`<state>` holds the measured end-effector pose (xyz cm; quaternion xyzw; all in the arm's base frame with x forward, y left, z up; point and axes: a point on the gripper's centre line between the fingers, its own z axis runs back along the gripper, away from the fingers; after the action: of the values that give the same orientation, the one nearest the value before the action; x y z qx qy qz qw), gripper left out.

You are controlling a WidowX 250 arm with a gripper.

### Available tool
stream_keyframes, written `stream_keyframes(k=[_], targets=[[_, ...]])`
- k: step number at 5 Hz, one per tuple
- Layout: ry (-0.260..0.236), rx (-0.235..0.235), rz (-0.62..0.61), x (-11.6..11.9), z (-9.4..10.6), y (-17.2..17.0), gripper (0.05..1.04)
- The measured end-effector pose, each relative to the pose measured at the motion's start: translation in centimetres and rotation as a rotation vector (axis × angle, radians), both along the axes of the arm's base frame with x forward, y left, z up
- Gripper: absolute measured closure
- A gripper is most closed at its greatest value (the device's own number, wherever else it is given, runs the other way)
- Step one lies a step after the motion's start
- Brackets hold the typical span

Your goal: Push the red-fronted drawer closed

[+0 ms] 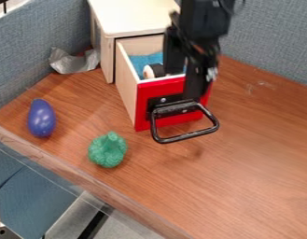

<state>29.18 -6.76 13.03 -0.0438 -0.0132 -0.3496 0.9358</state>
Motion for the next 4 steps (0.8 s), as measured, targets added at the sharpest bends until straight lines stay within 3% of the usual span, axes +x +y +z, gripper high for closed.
stream_keyframes(k=[1, 3, 4], targets=[[-0.019, 0.010, -0.036, -0.9, -0.3, -1.2, 0.083], [-0.050, 0.037, -0.102, -3.1, -4.0, -4.1, 0.083], [-0.080, 0.083, -0.087, -3.7, -6.0, -5.1, 0.083]])
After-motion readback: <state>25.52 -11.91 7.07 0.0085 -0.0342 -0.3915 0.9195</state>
